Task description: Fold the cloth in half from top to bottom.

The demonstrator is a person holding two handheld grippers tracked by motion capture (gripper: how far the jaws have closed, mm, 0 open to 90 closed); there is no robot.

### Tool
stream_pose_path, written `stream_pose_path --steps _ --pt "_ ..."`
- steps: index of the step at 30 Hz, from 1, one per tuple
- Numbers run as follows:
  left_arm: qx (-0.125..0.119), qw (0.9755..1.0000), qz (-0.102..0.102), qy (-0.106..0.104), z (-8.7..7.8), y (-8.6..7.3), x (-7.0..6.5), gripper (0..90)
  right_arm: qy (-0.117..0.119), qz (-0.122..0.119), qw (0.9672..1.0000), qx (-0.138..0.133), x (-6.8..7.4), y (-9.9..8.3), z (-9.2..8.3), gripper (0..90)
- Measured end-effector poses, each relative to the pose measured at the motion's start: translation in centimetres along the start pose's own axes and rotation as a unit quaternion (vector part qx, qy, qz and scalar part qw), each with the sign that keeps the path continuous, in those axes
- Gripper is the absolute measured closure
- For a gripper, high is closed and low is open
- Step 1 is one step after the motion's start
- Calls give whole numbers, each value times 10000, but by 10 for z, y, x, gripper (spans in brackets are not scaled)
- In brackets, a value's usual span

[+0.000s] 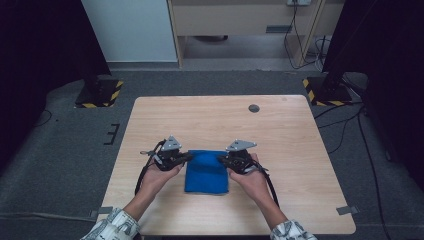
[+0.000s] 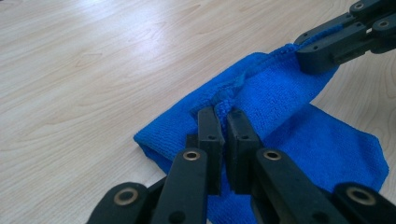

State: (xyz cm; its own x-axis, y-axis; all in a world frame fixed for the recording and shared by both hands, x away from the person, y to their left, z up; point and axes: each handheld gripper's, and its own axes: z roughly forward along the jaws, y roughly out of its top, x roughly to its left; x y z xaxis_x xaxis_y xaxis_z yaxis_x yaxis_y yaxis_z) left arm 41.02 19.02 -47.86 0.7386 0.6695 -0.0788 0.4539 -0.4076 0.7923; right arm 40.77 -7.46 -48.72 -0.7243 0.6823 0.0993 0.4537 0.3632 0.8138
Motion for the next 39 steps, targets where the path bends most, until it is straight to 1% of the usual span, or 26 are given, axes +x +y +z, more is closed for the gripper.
stream_pose_path --steps 3,7,12,18,20,25,26,30,32,37,39 --pt "-11 10000 6 -11 -1 -1 -1 861 15 -28 10000 -28 1 -1 -2 852" --pt "-63 9999 -27 -91 -5 -2 -4 855 20 -94 9999 -63 5 -2 -7 848" --pt "-62 9999 7 -136 -7 -7 -8 854 63 -95 9999 -104 9 -7 -13 846" --pt "-18 9998 14 -211 -8 -13 -12 852 165 -117 9998 -38 15 -18 -14 845" --pt "-16 9998 32 -215 -8 -15 -13 849 151 -148 9998 -11 16 -20 -13 845" --pt "101 9997 52 -212 -7 -21 -19 833 151 -108 9998 3 15 -24 -14 838" --pt "122 9997 80 -212 -6 -22 -20 833 139 -96 9999 21 15 -26 -14 835" --pt "164 9996 42 -223 -6 -25 -21 819 174 -69 9998 82 17 -34 -12 829" --pt "217 9995 58 -213 -6 -28 -22 803 186 -55 9998 89 18 -36 -12 826" --pt "332 9991 105 -236 -5 -34 -26 803 208 -94 9996 177 18 -40 -11 811" --pt "376 9990 101 -242 -4 -35 -27 797 207 -67 9996 190 19 -42 -11 805"
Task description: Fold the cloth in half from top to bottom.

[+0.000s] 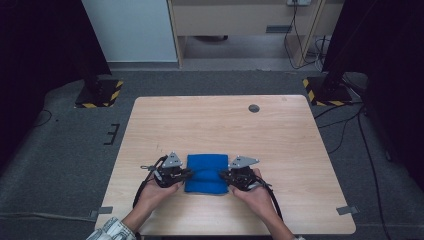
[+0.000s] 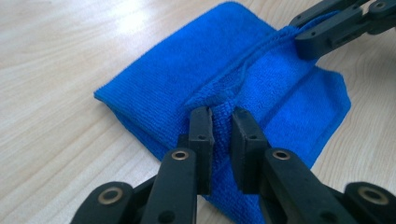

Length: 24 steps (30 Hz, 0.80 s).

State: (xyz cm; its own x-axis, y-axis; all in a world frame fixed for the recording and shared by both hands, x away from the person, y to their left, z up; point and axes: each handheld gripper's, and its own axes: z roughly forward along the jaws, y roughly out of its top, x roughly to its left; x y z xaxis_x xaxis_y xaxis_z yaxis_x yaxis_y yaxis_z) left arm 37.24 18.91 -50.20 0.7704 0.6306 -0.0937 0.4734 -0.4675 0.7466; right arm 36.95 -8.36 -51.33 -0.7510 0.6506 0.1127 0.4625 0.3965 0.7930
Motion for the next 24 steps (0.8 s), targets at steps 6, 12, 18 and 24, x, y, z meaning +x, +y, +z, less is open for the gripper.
stream_pose_path --steps 6,12,18,24 --pt "-12 10000 -4 26 -1 -4 -1 758 50 36 10000 27 3 -5 -1 780" --pt "26 10000 33 27 -2 -8 -1 735 140 38 9999 53 8 -10 -2 743" --pt "36 9999 47 83 -4 -12 -3 675 214 -19 9997 106 15 -12 -3 704" --pt "47 10000 71 47 -7 -14 -7 621 247 -24 9996 162 17 -14 -4 682"
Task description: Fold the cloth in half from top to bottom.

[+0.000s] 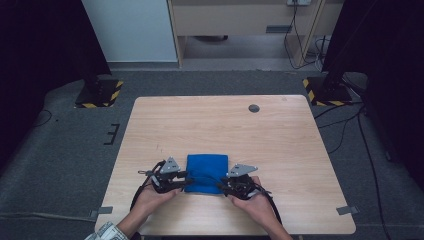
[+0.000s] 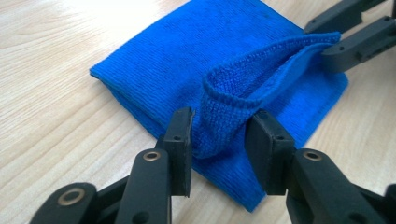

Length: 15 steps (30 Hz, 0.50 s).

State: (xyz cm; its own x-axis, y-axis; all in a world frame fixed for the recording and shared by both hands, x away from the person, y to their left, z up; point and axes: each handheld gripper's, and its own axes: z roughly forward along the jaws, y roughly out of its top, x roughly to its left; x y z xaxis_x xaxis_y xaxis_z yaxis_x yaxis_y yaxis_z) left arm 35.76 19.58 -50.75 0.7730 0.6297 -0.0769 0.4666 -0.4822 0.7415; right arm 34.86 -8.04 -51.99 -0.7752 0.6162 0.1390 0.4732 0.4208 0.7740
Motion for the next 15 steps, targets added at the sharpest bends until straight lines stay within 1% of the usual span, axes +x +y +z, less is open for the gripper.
stream_pose_path --steps 2,5,8,9,11,15 --pt "-6 10000 19 -15 -3 -1 -1 609 -8 3 10000 4 1 -1 0 673" --pt "-82 10000 -39 -34 -9 -3 -1 589 -2 16 10000 18 3 -2 -1 648" --pt "-142 9999 -76 -44 -13 -4 -1 592 27 26 10000 21 5 -3 -3 627" --pt "-179 9998 -101 -76 -14 -4 -1 595 35 11 10000 29 5 -3 -3 621" --pt "-231 9997 -95 -79 -16 -4 -2 593 40 -24 10000 38 6 -3 -4 600" --pt "-262 9996 -85 -79 -19 -4 -4 591 23 3 10000 78 8 -3 -4 558"
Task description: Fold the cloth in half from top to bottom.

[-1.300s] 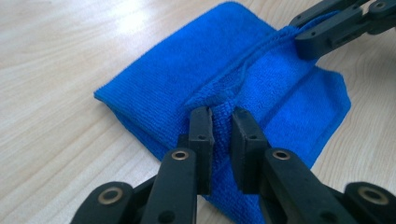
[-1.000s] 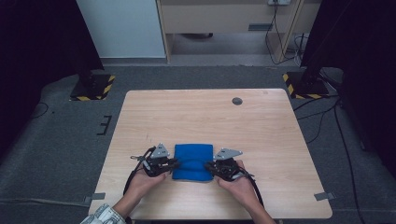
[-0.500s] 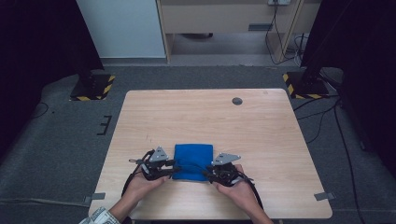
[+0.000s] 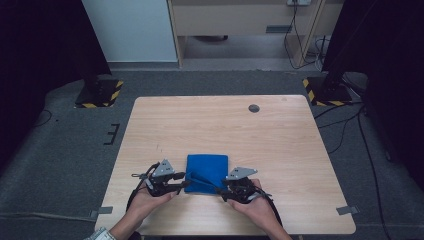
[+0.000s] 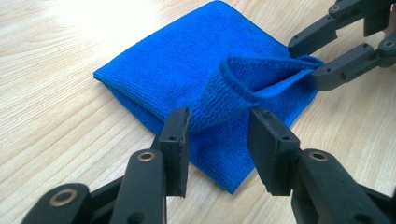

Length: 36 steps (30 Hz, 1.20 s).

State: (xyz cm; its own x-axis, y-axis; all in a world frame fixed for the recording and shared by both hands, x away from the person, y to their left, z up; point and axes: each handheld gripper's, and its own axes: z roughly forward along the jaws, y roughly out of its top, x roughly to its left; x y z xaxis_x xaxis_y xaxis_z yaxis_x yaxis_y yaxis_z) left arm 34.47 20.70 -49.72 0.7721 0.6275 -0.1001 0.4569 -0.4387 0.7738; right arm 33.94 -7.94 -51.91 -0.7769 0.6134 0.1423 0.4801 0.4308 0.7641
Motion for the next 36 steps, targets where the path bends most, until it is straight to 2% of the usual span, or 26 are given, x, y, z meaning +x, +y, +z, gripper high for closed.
stream_pose_path --steps 5,11,17,20,23,27,36 --pt "-107 9999 -2 37 -7 1 0 590 7 13 10000 41 0 -1 0 527" --pt "-155 9997 -65 148 -4 6 6 576 3 31 10000 9 2 0 -1 460" --pt "-46 9998 25 183 1 6 5 568 -22 28 10000 -16 2 5 -2 394" --pt "-21 9998 6 193 1 5 6 563 -84 49 9999 -70 -1 7 -3 353" --pt "-14 9997 -40 226 3 6 8 554 -205 47 9997 -79 -5 9 -1 269" --pt "4 9996 -49 275 7 11 9 515 -342 137 9993 -80 -12 11 4 185" --pt "7 9992 -76 388 13 16 13 334 -550 214 9982 -88 -20 17 11 103"
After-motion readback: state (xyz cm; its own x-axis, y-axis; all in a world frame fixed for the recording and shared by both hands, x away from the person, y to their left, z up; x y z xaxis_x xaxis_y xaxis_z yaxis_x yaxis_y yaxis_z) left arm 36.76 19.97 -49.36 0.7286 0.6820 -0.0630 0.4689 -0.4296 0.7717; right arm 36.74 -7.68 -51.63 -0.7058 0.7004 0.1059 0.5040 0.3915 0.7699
